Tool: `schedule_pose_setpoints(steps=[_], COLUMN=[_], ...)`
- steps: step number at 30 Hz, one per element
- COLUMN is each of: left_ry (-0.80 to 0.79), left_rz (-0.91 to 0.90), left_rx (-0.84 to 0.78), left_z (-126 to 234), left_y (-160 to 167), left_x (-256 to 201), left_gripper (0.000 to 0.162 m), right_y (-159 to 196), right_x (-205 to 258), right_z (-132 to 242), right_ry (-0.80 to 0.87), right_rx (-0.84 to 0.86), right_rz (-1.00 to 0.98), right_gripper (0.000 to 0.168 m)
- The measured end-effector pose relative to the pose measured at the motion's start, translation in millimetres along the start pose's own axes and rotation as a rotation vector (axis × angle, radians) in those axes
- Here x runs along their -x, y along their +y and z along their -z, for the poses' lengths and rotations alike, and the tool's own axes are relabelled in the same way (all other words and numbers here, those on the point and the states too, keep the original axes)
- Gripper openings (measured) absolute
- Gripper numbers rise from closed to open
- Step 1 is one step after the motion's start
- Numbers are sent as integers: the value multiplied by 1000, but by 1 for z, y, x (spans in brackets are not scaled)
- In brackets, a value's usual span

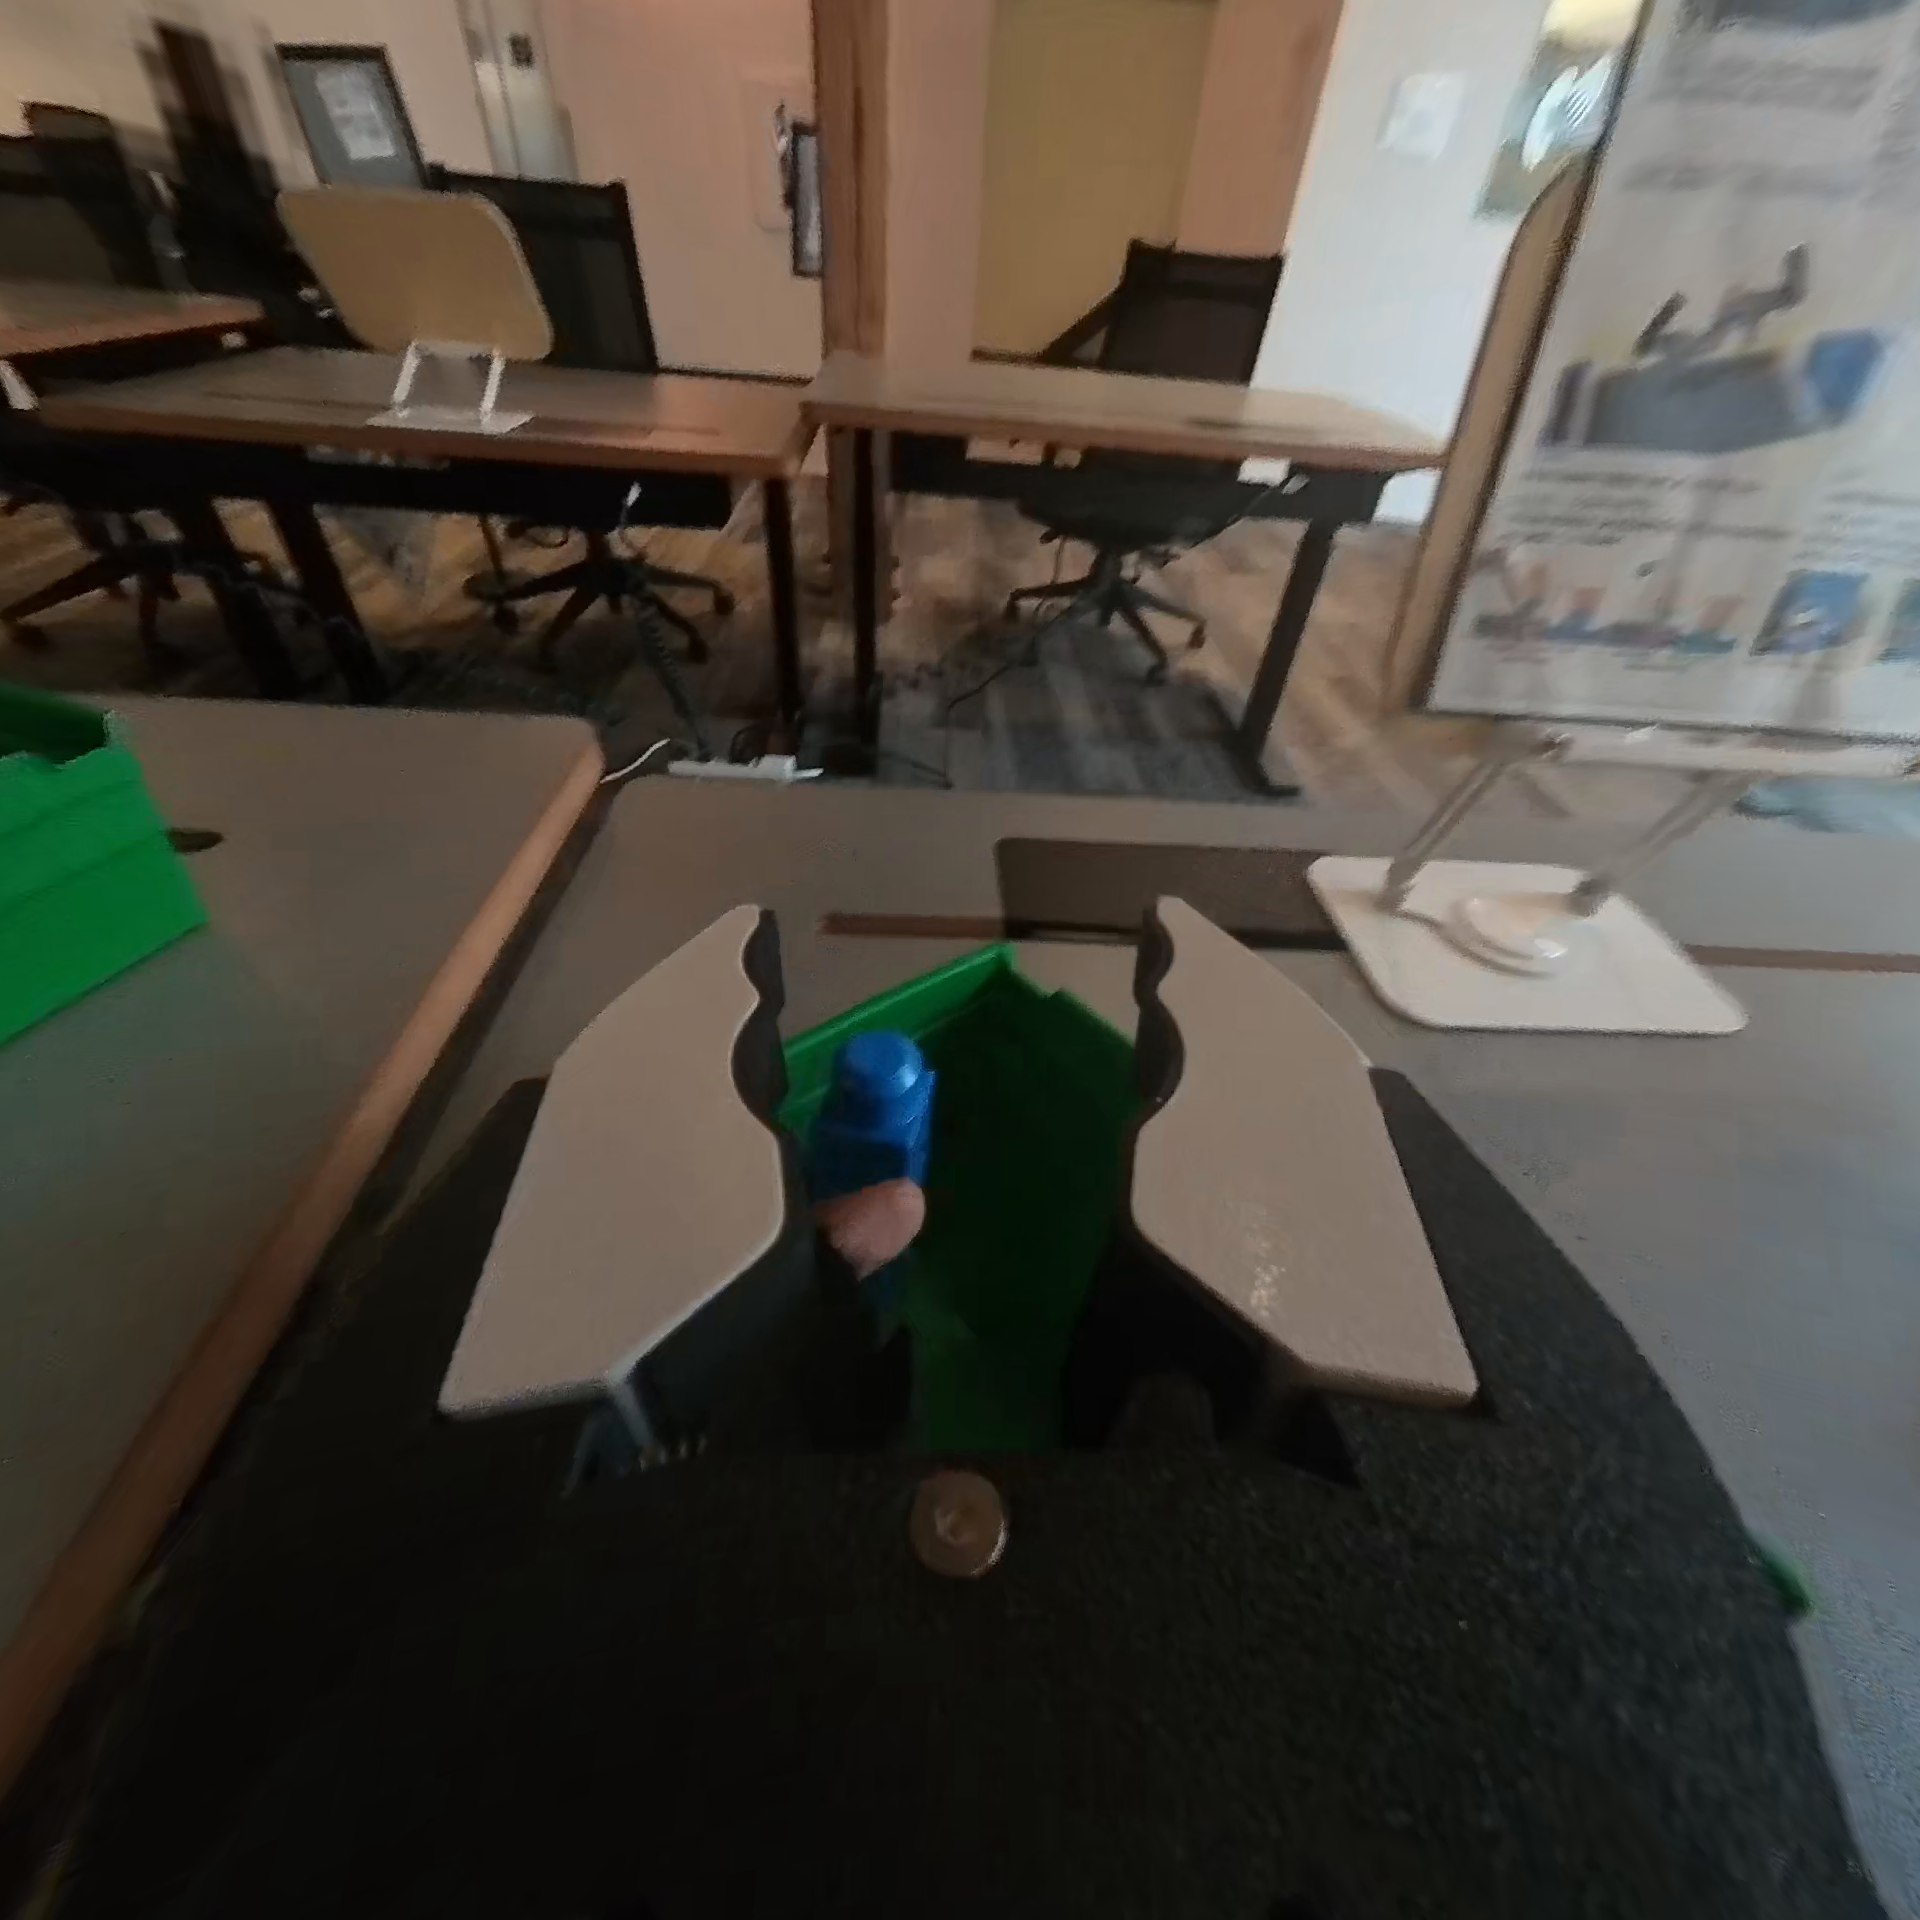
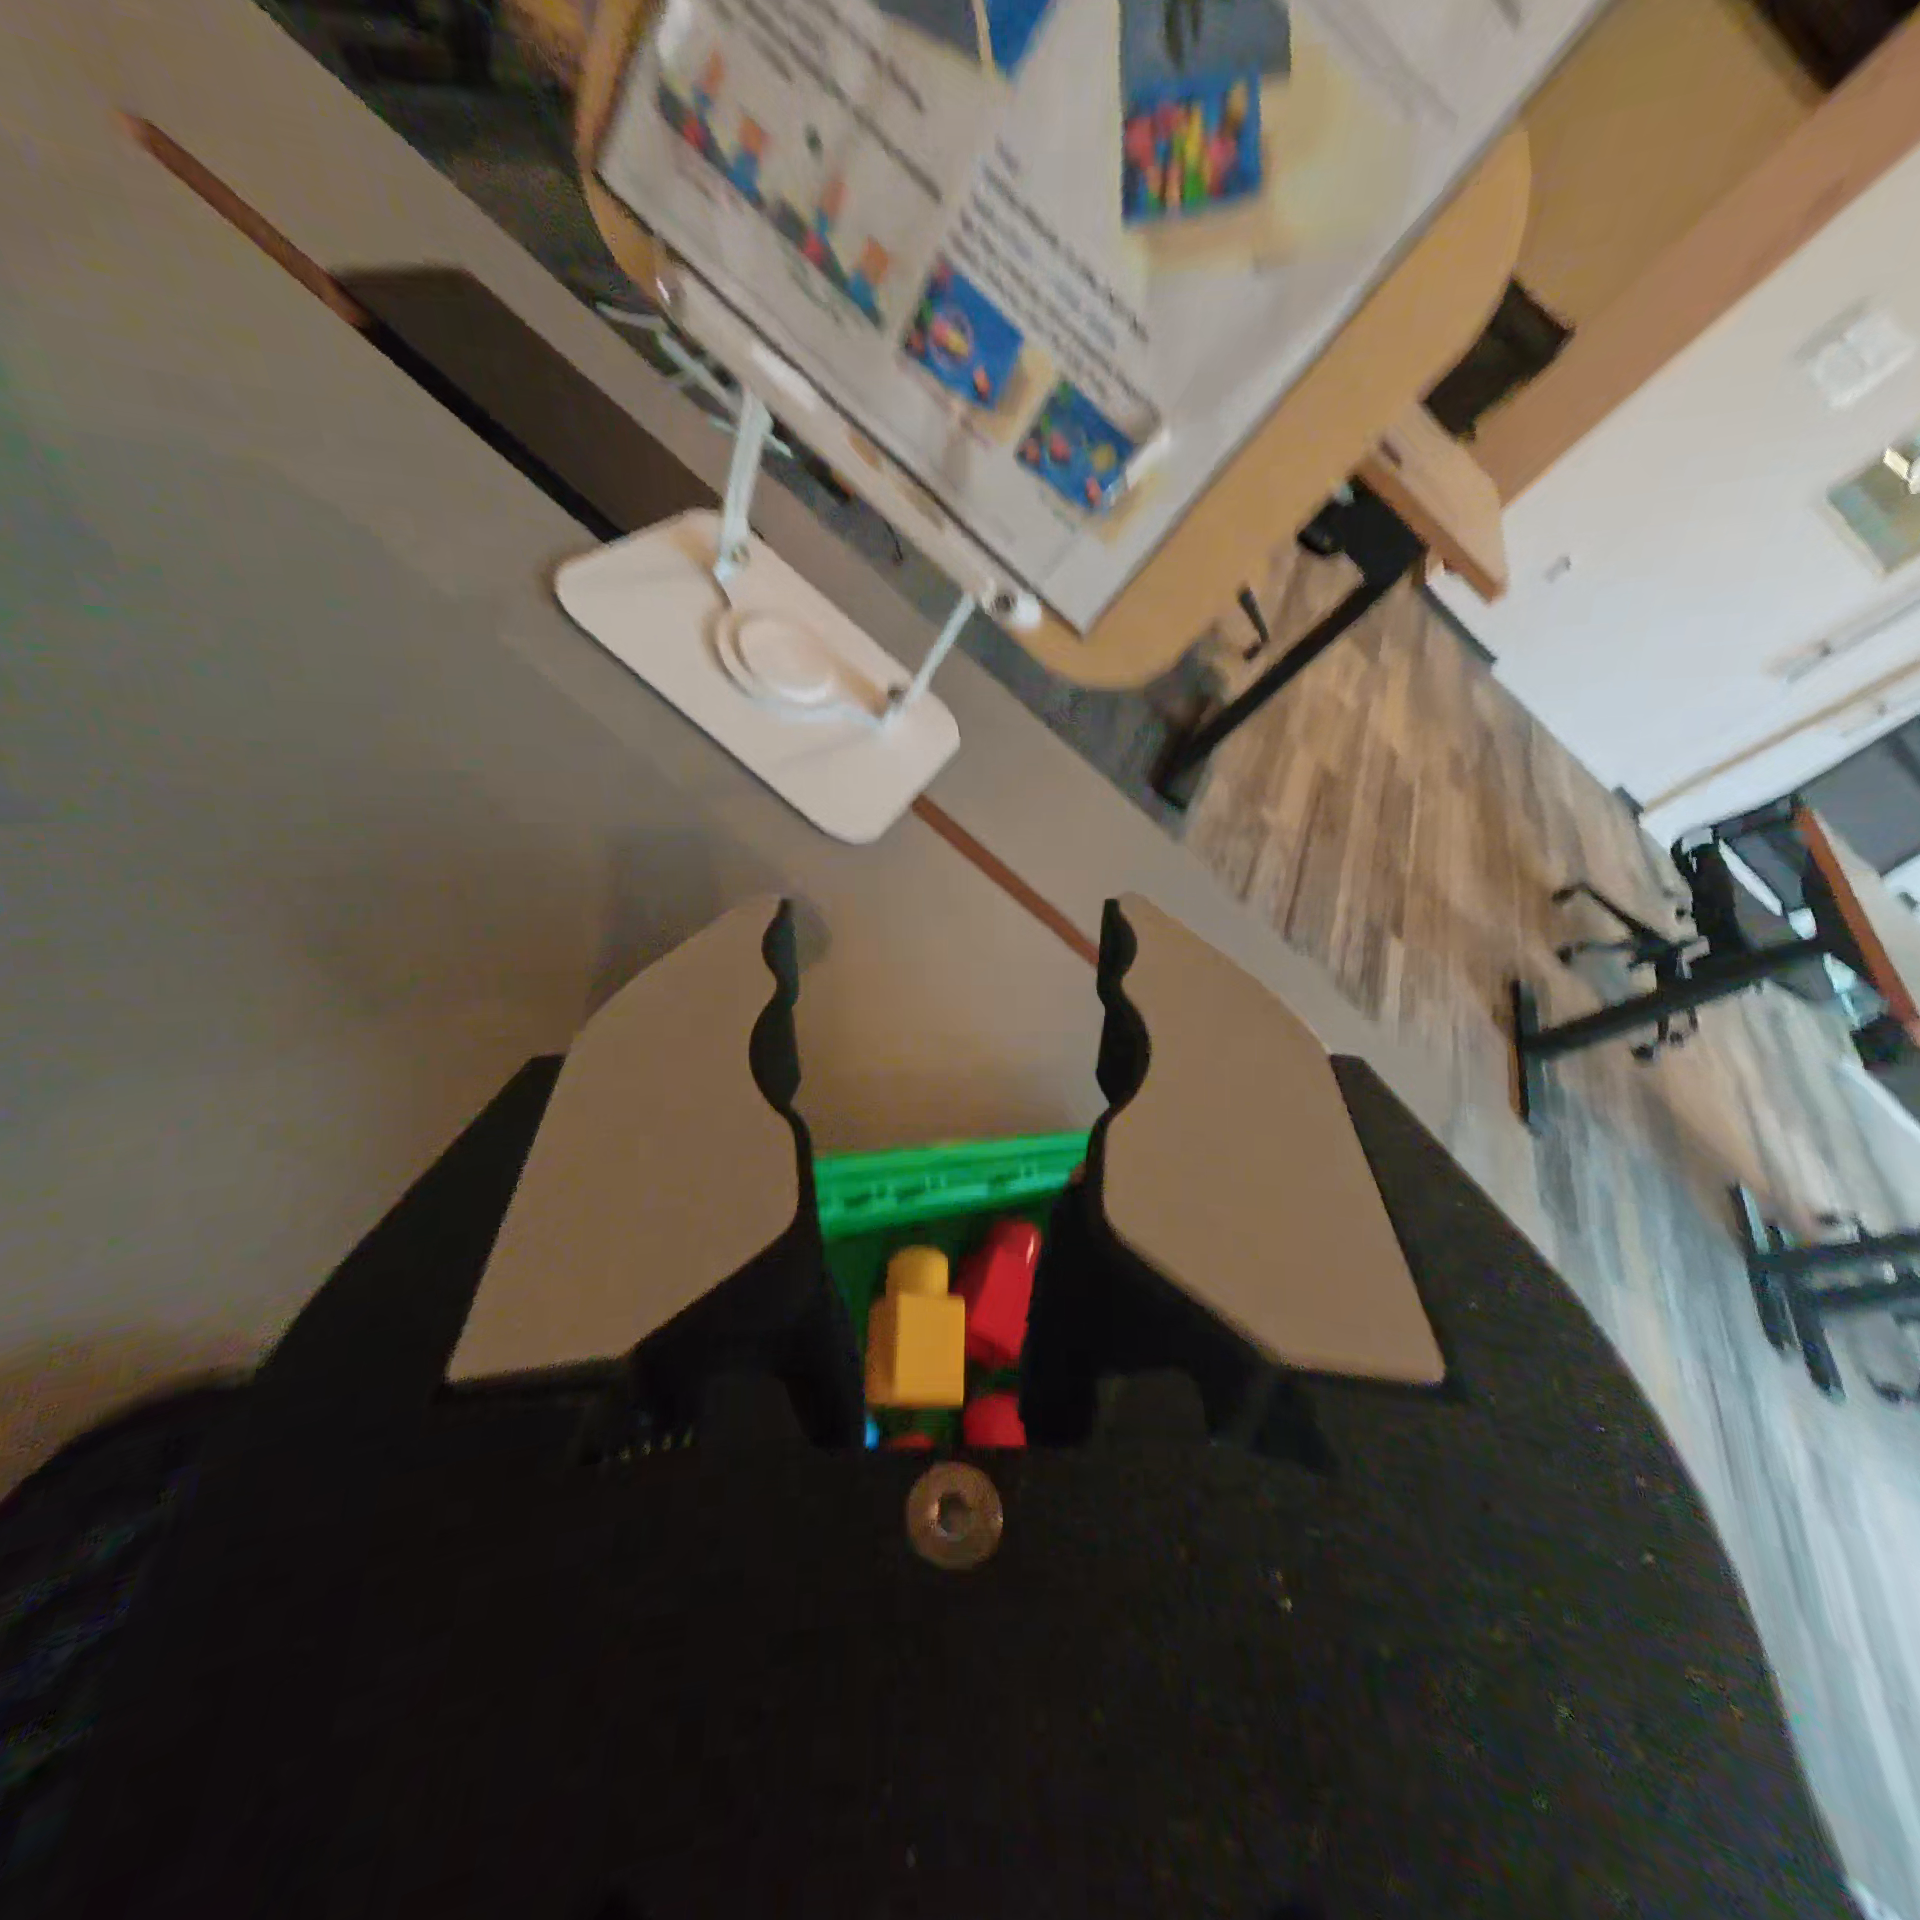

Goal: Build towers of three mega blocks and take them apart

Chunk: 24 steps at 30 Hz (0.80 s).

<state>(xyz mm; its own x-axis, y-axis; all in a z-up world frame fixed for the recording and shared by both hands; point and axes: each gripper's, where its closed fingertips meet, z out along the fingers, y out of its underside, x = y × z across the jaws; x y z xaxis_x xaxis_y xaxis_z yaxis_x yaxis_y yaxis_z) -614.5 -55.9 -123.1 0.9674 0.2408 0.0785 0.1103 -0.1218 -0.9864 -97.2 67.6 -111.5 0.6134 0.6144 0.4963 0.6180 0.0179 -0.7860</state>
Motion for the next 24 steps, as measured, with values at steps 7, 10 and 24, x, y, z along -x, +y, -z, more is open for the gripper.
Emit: schedule_pose_setpoints(steps=[7,10,24], left_ry=[-66,-62,-159], left_rz=[-120,-157,-371], left_rx=[180,207,402], left_z=[-19,-27,-60], left_y=[39,48,94], left_x=[13,11,20], left_gripper=[67,67,55], right_y=[-87,-114,-119], right_x=[20,28,54], right_z=[-12,-16,-40], right_ry=[-86,-103,-215], right_rx=[-201,-279,-378], right_rz=[103,119,79], right_gripper=[54,52,47])
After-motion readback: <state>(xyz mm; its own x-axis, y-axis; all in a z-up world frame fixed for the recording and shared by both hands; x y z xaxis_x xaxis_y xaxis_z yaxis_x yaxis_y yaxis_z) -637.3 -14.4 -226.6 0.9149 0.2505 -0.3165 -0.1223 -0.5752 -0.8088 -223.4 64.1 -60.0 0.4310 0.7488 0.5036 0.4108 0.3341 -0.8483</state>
